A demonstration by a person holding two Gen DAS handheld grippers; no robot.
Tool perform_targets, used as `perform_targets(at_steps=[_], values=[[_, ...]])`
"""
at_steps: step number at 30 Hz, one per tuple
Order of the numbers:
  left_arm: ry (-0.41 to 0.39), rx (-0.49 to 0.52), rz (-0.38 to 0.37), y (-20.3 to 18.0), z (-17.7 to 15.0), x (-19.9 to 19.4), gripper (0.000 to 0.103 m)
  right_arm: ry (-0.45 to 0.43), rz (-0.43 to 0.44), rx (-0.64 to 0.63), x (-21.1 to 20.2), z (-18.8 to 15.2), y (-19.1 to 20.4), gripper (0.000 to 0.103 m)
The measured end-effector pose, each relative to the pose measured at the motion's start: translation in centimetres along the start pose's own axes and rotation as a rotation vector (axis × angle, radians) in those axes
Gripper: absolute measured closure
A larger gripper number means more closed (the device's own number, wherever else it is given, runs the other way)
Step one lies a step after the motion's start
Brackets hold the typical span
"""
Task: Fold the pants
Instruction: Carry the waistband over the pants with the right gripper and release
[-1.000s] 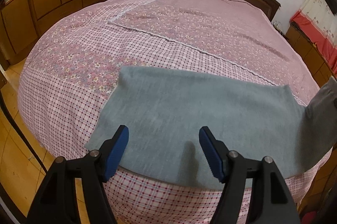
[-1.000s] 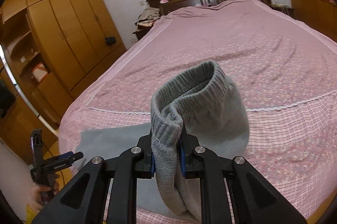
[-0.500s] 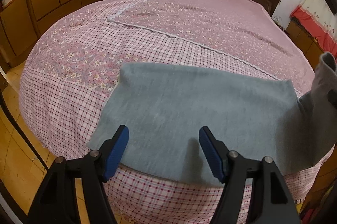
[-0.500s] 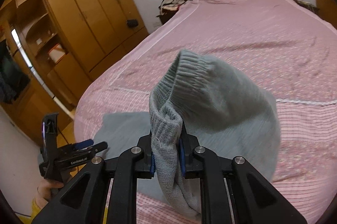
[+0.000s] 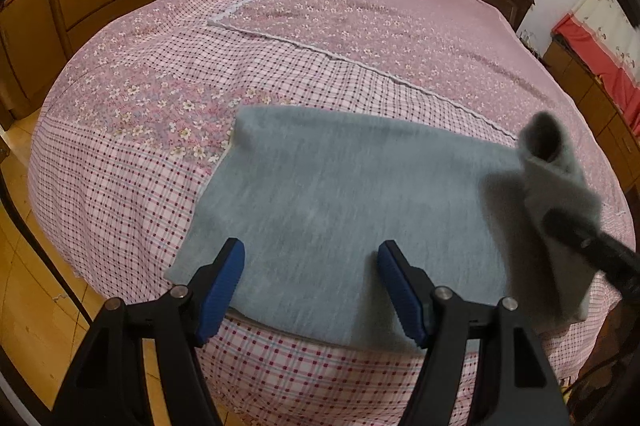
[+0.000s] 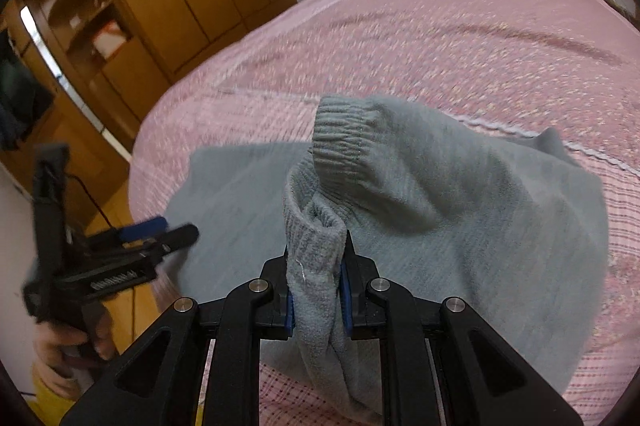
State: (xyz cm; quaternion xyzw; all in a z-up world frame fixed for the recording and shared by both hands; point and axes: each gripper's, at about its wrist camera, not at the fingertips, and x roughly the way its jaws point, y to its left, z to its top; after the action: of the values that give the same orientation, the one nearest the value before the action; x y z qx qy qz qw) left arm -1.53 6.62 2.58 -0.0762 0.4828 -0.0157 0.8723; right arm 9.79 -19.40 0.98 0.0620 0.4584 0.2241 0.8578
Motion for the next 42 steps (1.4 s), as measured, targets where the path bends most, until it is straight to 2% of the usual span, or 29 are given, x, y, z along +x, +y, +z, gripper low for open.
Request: perform_targets(at_steps=[2,4,5,6,8,12,15,18,21,27,31,37,39,42], values=[[0.002,-0.006,0.000,0.1,0.0,0.0,0.030,0.030,-0.021,-0.029,1.0,-0.4,0.2,0.081],[0.004,-0.012,-0.004,0.2,-0.1,0.0,0.030,0.042,-0.024,-0.025,1.4,-0.7,0.2,0.076],[0.005,-0.012,-0.004,0.2,-0.1,0.0,0.030,0.046,-0.012,-0.017,1.5,-0.9,0.2,0.069],[0.005,-0.011,-0.003,0.2,-0.1,0.0,0.030,0.047,0.004,-0.010,1.3,-1.0,0.1,0.057],[0.007,-0.010,-0.001,0.1,-0.1,-0.1,0.030,0.073,0.022,0.013,0.9,-0.9,0.0,0.042],[0.007,-0.007,-0.008,-0.2,-0.2,-0.5,0.030,0.104,0.086,0.016,-1.0,-1.6,-0.1,0.042],[-0.004,-0.013,-0.005,-0.6,-0.3,-0.9,0.030,0.064,0.057,0.022,-3.5,-2.4,-0.9,0.042],[-0.001,-0.015,-0.031,-1.2,-0.4,-1.2,0.030,0.032,-0.045,0.024,-5.6,-3.3,-2.3,0.042],[0.002,-0.006,-0.078,-2.3,-0.4,-1.6,0.030,0.011,-0.189,0.039,-7.2,-4.5,-4.3,0.042],[-0.013,0.051,-0.158,-5.9,-0.5,-2.5,0.030,-0.005,-0.256,0.205,-9.5,-6.9,-9.6,0.042],[-0.006,0.078,-0.223,-8.3,-0.5,-2.5,0.030,-0.015,-0.253,0.261,-9.6,-7.6,-11.3,0.042],[0.047,0.106,-0.282,-11.9,-0.9,-0.9,0.030,-0.017,-0.241,0.261,-8.2,-8.9,-11.9,0.043],[0.064,0.123,-0.291,-13.1,-1.1,-0.2,0.030,0.001,-0.229,0.263,-7.2,-9.1,-11.9,0.043],[0.079,0.132,-0.267,-14.1,-1.3,1.1,0.030,0.006,-0.211,0.283,-6.5,-9.3,-12.6,0.042]])
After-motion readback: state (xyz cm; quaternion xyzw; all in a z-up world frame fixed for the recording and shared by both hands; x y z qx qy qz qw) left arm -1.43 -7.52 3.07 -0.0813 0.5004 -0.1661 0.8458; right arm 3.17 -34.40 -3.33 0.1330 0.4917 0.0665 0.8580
